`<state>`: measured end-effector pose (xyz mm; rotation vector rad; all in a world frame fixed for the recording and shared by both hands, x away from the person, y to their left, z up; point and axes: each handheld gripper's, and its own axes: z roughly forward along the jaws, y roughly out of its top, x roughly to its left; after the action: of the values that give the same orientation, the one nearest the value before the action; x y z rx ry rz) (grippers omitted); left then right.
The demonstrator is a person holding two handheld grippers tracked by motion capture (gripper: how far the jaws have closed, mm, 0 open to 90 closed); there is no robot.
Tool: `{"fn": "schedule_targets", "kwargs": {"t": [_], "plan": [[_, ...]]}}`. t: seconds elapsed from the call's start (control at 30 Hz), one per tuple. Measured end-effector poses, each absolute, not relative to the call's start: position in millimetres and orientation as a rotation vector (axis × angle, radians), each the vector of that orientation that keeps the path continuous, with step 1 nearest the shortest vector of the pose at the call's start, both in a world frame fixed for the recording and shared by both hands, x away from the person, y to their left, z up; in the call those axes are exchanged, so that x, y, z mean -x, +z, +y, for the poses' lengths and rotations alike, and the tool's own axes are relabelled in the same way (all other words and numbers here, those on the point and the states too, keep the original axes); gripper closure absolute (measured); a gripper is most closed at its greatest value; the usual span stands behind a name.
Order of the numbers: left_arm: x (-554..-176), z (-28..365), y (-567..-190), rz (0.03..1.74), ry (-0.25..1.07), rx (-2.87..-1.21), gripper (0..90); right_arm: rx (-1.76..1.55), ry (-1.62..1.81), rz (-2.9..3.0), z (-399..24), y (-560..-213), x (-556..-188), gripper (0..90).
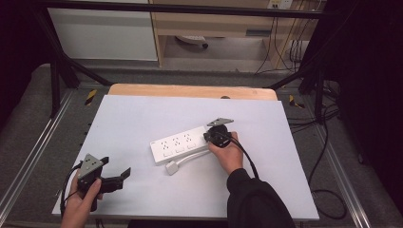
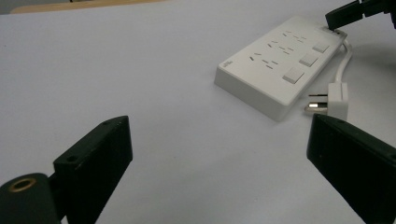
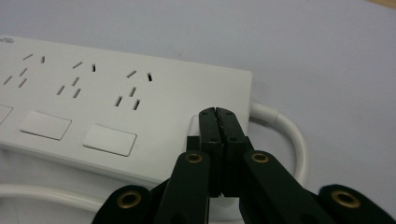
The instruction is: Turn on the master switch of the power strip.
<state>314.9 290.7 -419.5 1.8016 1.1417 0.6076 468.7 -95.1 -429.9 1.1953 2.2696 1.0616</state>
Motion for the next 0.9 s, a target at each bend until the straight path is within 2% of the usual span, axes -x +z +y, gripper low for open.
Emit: {"fn": "schedule_targets", "kwargs": {"t": [0.9], "plan": [[-314.7,290.6,-419.2,1.134,0.609,-1.806,6.8,-1.194,1.066,2.247,-95.1,-433.0,-465.7,90.0]]}}
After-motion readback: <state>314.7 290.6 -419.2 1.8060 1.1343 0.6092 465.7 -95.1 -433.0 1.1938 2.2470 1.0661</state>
